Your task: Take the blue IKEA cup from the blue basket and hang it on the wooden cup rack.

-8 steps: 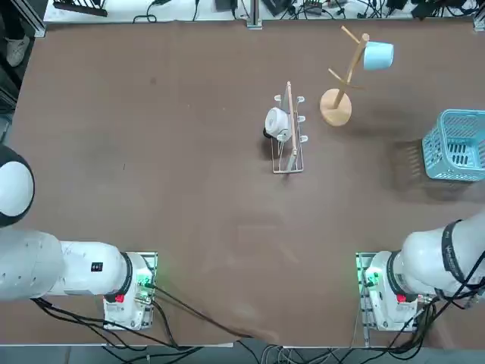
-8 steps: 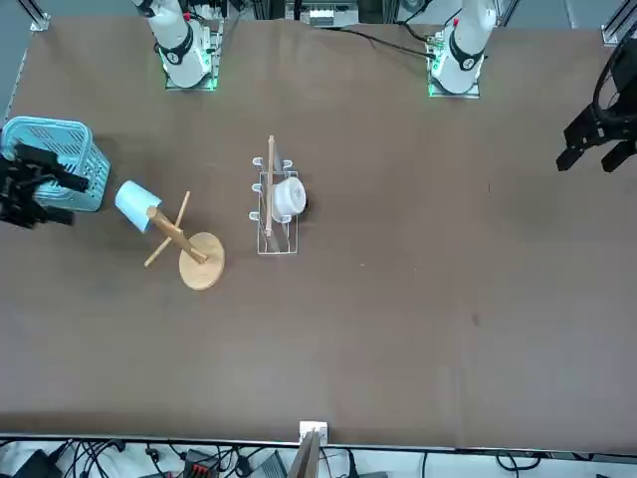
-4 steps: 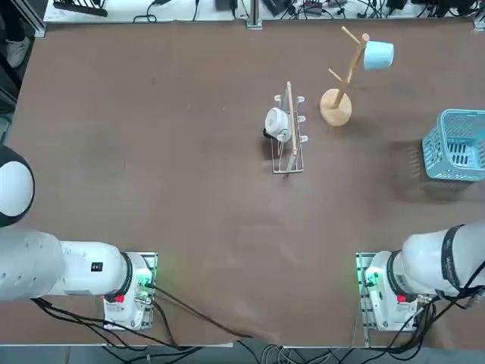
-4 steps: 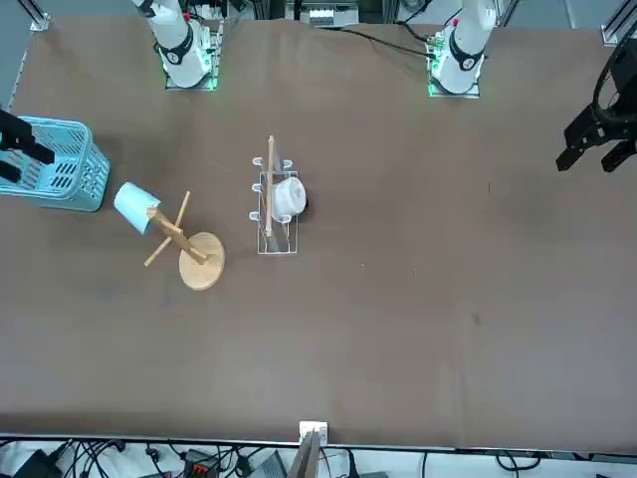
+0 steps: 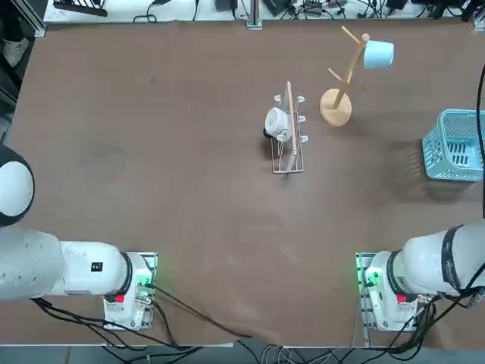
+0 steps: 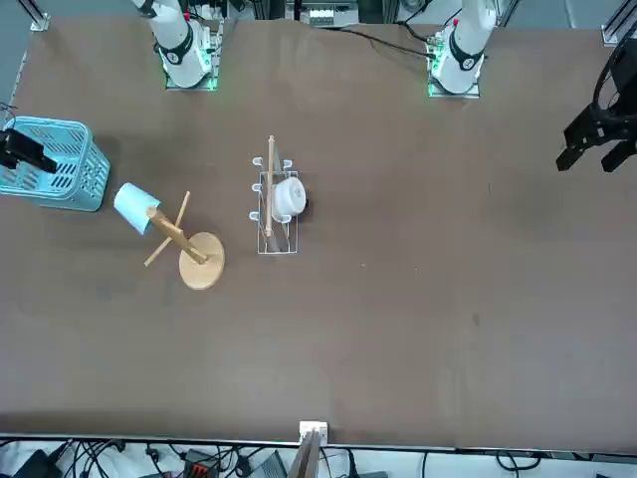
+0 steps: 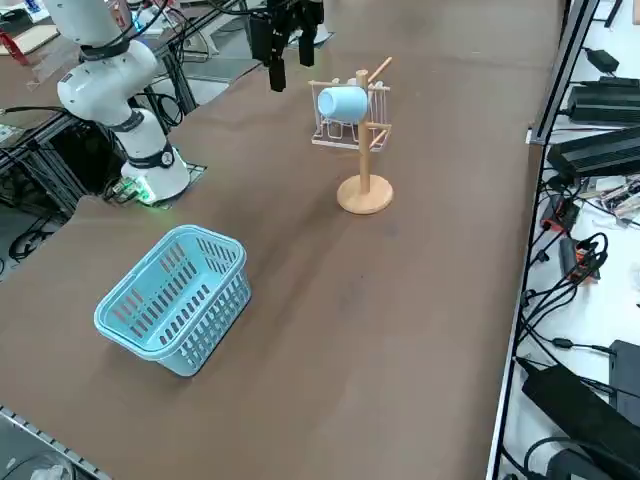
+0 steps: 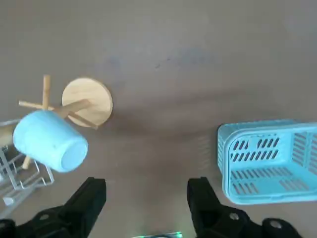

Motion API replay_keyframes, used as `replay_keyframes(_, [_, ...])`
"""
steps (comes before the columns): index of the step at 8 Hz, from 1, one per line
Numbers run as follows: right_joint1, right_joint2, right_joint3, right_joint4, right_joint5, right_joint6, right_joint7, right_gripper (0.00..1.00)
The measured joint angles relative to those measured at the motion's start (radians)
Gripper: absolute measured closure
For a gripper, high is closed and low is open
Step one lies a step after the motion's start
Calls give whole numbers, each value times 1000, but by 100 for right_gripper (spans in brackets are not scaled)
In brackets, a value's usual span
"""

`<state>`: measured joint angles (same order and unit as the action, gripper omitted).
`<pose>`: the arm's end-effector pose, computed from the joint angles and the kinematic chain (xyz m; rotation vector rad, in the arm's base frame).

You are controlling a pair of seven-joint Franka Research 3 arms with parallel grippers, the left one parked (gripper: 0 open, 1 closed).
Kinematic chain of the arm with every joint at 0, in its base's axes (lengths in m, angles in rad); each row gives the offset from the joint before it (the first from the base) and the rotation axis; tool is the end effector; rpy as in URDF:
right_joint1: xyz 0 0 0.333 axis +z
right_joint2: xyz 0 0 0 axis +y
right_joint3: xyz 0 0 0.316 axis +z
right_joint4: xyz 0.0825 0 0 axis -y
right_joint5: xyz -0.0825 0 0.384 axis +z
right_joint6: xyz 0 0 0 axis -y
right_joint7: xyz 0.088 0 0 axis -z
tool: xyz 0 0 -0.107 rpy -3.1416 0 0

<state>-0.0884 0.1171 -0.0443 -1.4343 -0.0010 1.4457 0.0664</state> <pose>0.5725 -0.0749 0.6115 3.1190 -0.3116 -0.1659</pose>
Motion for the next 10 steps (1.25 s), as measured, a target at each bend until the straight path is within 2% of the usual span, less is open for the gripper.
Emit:
replay_keyframes(2, [6,-2,0,1,0,0,42,0])
replay_keyframes(10, [39,-10,2,1,0,-7,42,0])
